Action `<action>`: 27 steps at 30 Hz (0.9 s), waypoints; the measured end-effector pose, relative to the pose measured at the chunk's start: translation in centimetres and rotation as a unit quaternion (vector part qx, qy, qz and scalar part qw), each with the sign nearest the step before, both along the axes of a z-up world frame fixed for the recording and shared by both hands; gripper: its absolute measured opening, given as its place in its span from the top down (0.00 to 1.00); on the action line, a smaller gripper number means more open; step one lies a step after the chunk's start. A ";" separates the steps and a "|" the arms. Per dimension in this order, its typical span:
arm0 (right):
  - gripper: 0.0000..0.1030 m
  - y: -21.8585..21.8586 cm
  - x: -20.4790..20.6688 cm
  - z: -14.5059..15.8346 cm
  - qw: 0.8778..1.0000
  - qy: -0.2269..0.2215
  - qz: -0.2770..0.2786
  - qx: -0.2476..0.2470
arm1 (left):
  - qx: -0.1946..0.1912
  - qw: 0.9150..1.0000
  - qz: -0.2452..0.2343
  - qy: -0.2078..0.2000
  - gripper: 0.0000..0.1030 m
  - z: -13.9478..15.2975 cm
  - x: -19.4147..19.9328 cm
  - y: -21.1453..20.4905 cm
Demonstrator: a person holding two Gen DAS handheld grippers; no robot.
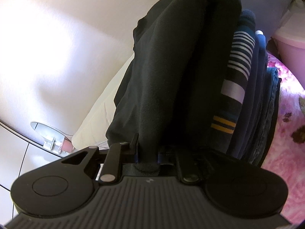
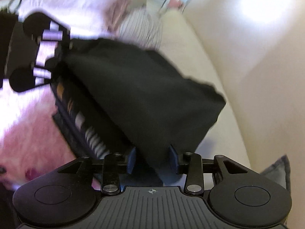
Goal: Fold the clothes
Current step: 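Lower the sweater onto the top of the clothes stack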
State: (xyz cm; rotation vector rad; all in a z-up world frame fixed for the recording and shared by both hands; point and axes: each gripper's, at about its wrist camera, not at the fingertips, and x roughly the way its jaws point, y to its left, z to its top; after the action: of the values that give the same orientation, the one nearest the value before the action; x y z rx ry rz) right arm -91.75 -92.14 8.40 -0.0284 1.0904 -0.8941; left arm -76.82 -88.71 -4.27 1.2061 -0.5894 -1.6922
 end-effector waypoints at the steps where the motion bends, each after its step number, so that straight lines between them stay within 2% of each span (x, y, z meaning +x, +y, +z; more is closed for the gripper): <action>1: 0.63 0.1 -0.1 0.1 1.000 -0.006 -0.004 0.003 | 0.000 1.000 0.001 0.000 0.89 0.0 -0.2 -0.2; 3: 0.63 0.4 -0.1 0.5 0.999 -0.030 -0.012 0.006 | 0.000 1.000 0.005 0.002 0.89 0.1 -0.6 -0.6; 6: 0.63 0.3 0.5 2.3 0.995 -0.101 -0.015 0.002 | -0.002 1.000 0.005 0.002 0.89 0.0 -1.2 -1.4; 8: 0.63 -0.1 0.8 3.4 0.987 -0.160 -0.013 -0.003 | -0.001 1.000 0.005 0.003 0.89 0.1 -1.5 -2.1; 11: 0.63 -2.1 1.5 3.1 0.977 -0.212 -0.031 0.009 | 0.005 1.000 0.010 0.017 0.88 0.8 -1.9 -3.3; 14: 0.63 -3.8 1.9 1.1 0.976 -0.210 -0.050 0.028 | 0.015 0.999 0.015 0.034 0.84 1.7 -2.1 -4.2; 17: 0.63 -4.3 1.6 -0.1 0.972 -0.222 -0.063 0.043 | 0.032 0.997 0.022 0.070 0.82 3.2 -1.8 -4.6; 20: 0.63 -4.1 0.7 -0.6 0.968 -0.234 -0.074 0.051 | 0.057 0.990 0.027 0.130 0.81 5.8 2.2 -4.9; 22: 0.63 -3.9 0.6 -1.0 0.967 -0.237 -0.075 0.050 | 0.069 0.982 0.032 0.171 0.81 7.3 3.2 -5.1; 27: 0.63 -3.5 0.6 -1.9 0.965 -0.245 -0.078 0.048 | 0.076 0.959 0.054 0.269 0.81 10.0 4.9 -4.4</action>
State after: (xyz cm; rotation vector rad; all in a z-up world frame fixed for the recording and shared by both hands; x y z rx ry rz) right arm -91.13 -95.66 6.49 0.3474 0.6760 -0.9254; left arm -71.89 -93.12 5.75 0.8041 -0.0599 -1.8919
